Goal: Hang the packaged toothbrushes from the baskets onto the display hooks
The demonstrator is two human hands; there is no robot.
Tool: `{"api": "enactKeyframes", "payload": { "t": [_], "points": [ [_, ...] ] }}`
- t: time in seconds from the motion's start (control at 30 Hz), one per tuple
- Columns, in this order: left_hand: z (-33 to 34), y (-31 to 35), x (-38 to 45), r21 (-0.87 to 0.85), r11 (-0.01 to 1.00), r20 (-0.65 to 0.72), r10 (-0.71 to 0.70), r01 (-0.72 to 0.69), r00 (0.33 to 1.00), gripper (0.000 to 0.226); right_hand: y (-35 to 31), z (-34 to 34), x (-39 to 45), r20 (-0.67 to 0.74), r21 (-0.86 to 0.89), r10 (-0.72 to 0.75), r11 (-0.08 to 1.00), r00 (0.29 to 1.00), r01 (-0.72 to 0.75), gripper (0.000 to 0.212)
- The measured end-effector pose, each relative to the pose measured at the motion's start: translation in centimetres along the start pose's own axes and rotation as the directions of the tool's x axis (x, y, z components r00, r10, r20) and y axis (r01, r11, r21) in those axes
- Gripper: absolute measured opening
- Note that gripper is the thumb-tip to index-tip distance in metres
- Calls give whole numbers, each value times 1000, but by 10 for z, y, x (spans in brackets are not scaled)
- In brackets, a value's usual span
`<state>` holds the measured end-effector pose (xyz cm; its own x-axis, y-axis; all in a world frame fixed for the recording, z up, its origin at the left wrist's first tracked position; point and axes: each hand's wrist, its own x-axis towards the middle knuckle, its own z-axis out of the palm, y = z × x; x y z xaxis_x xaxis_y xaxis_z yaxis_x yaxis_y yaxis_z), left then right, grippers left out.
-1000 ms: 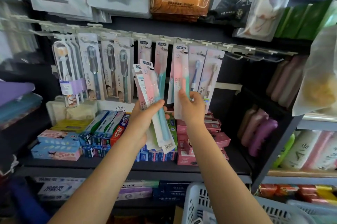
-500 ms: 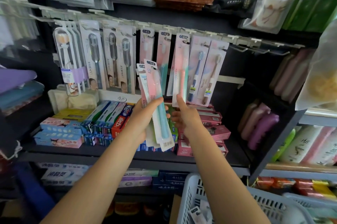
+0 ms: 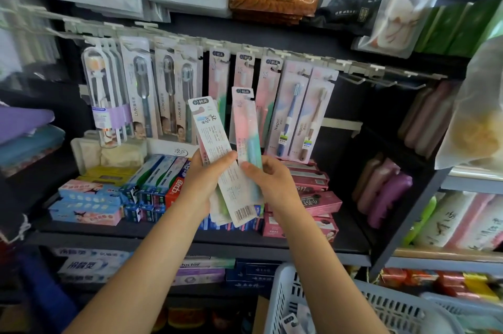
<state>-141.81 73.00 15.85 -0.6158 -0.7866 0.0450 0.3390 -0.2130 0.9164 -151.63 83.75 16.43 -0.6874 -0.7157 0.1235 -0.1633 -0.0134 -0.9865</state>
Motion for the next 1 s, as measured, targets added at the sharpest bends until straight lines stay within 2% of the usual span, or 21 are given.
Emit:
{"api": "enactKeyframes", "payload": {
  "t": [0.1, 0.2, 0.43, 0.6, 0.7, 0.83, 1.0],
  "points": [
    [-6, 4, -1, 0, 1000, -49, 7, -7, 999, 45, -7, 1, 0, -86, -55, -78, 996, 993, 73, 19],
    [-12, 9, -1, -3, 1000, -61, 10, -10, 998, 47, -16, 5, -4, -80, 9, -139, 990, 987, 140, 13],
    [-21, 15, -1, -16, 1000, -31, 12, -13, 999, 42, -35, 18, 0, -100, 63, -199, 976, 975, 206, 18],
    [-26, 20, 4, -10, 1000, -19, 16, -16, 1000, 45, -37, 29, 8, -153, 75, -228, 968, 962, 241, 4],
    [-28, 22, 8, -9, 999, 8, 36, -36, 999, 47, -33, 37, 17, -180, 71, -221, 969, 959, 237, 2],
    [-31, 23, 14, 18, 997, 27, 72, -73, 997, 50, -32, 44, 27, -257, 108, -167, 974, 952, 200, 14],
    [-35, 24, 25, 60, 996, 35, 64, -66, 997, 48, -27, 50, 40, -253, 164, -93, 977, 963, 138, 16]
  ]
}}
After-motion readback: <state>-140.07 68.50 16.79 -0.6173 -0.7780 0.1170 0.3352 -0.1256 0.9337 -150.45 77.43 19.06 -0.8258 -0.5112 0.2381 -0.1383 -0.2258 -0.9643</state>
